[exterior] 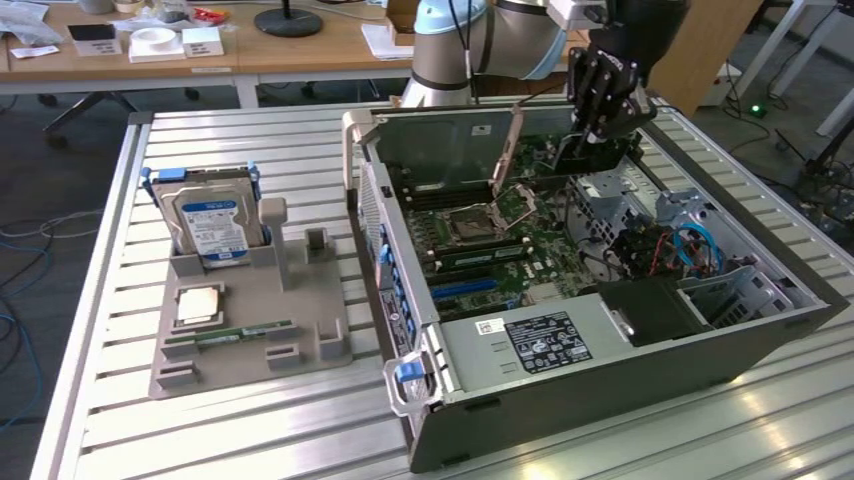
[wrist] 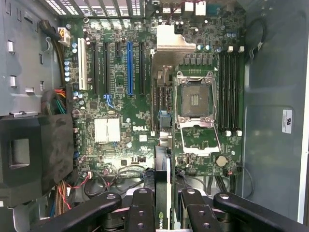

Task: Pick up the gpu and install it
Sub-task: 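Insert the gpu into the slot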

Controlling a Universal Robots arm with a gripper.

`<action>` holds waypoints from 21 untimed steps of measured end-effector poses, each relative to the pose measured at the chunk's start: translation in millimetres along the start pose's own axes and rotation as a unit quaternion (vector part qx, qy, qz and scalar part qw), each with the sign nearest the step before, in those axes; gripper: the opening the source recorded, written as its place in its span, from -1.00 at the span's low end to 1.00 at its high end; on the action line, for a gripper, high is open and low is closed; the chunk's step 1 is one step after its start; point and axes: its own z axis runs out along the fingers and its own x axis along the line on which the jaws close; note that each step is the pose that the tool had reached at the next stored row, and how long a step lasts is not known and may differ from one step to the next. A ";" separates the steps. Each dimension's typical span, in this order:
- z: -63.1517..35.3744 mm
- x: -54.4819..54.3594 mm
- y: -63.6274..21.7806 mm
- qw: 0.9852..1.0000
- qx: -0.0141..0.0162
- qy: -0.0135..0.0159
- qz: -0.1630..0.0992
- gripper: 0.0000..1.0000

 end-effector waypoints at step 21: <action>7.6 0.7 11.5 1.000 0.000 0.000 0.000 -0.47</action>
